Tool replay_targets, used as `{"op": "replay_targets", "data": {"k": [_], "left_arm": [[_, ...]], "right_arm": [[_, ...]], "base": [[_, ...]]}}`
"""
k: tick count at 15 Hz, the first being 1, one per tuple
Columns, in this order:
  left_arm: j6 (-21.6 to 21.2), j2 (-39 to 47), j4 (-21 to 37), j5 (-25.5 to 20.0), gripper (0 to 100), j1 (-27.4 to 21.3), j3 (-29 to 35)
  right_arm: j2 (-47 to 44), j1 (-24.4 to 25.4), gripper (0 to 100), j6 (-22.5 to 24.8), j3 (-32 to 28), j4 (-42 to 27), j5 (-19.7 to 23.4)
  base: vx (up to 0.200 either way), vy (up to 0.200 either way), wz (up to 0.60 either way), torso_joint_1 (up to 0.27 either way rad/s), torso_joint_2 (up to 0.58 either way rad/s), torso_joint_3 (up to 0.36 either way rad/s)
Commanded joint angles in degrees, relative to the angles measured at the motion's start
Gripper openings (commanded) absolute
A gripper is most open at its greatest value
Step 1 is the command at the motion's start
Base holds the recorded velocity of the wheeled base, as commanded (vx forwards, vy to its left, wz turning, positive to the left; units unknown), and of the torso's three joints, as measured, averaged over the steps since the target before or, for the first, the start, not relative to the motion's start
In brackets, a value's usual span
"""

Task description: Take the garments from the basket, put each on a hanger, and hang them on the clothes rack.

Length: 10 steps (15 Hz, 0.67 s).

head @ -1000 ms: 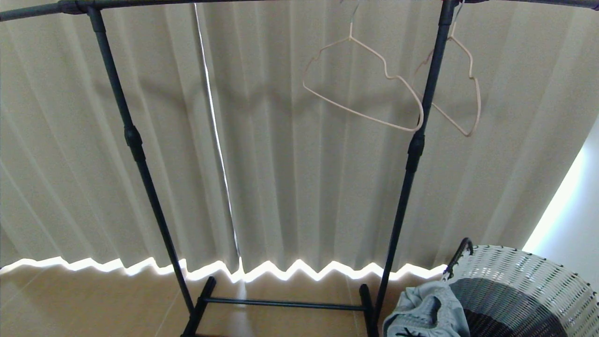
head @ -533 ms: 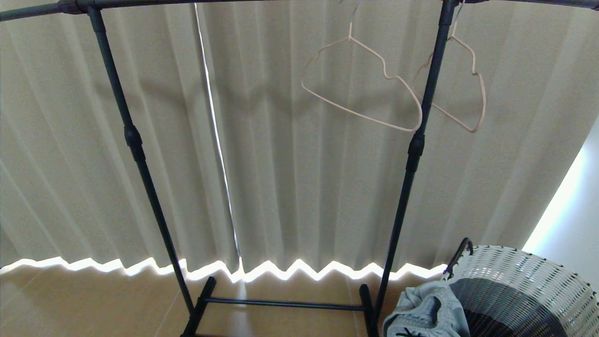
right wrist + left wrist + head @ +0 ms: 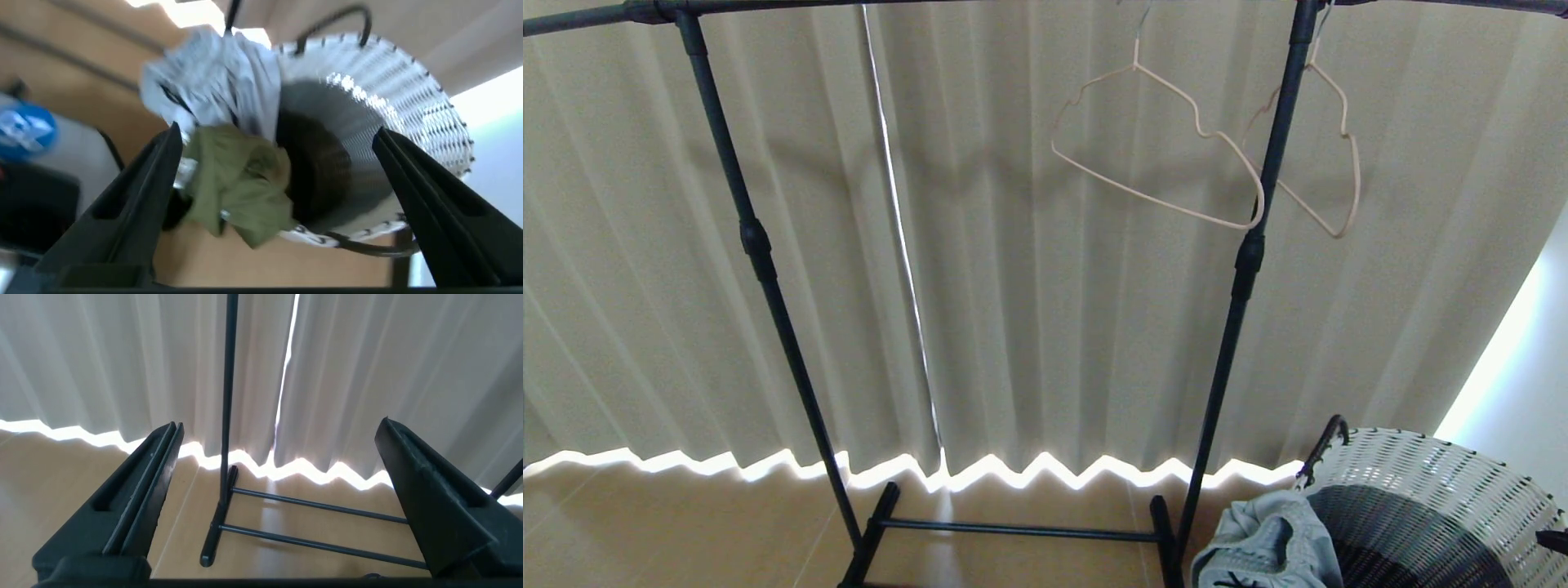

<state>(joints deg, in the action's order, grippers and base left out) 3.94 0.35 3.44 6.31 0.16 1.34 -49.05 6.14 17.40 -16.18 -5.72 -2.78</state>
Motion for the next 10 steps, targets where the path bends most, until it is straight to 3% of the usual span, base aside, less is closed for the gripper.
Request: {"op": "replay_targets", "data": {"k": [1,4,6,10], "left_arm": [[0.02,0.00,-0.01,0.01,100,0.02,-0.02],[0.02,0.00,-0.01,0.01,100,0.02,-0.02],[0.02,0.00,-0.01,0.01,100,0.02,-0.02],[0.02,0.00,-0.01,0.01,100,0.02,-0.02]], "right_arm": [[-16.07,1.06,100,3.08,-0.08,3.61,-0.91],[-25.92,6.25,100,3.26,1.06,7.30,-1.09],[-31.72,9.94,100,3.61,2.73,8.53,-4.87],[-38.75,11.43,100,3.70,2.64,11.87,-7.06]], "base": [[0.000,0.000,0.00,0.000,0.00,0.000],[0.000,0.000,0.00,0.000,0.00,0.000],[0.000,0.000,0.00,0.000,0.00,0.000],[0.000,0.000,0.00,0.000,0.00,0.000]]}}
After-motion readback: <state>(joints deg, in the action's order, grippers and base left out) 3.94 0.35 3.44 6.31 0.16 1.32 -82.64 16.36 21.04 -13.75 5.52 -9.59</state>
